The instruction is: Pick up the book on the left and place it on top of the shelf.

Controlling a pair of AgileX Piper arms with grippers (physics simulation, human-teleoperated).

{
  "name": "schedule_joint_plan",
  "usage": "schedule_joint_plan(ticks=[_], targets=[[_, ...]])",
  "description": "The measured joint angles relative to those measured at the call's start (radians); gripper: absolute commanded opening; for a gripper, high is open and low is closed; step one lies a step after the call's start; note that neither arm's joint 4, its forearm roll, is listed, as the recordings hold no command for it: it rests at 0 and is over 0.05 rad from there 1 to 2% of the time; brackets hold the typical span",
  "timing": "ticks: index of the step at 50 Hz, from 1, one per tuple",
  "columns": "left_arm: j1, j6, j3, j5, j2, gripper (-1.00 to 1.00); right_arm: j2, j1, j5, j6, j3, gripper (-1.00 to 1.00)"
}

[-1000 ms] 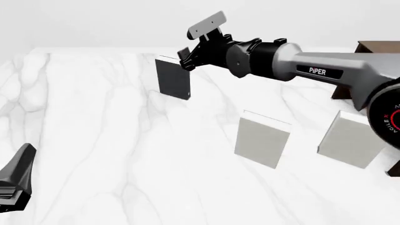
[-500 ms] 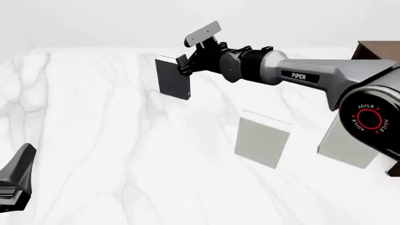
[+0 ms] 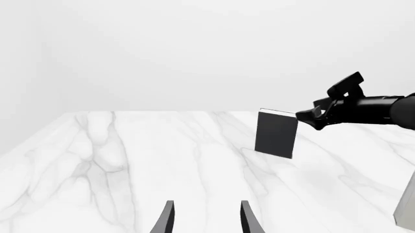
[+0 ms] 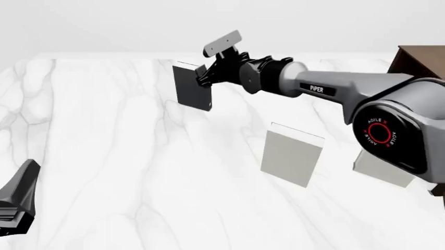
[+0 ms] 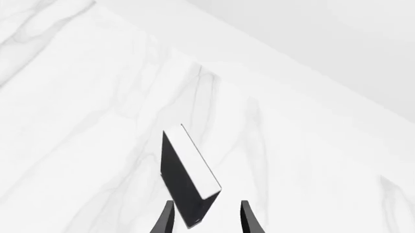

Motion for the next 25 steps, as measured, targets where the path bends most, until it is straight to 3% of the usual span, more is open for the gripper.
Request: schedule_joint_plan(ticks=[25], targets=[[0.000,0.000,0.000,0.000,0.000,1.00,0.082,-0.002,0.007,0.008,-0.059,1.00]])
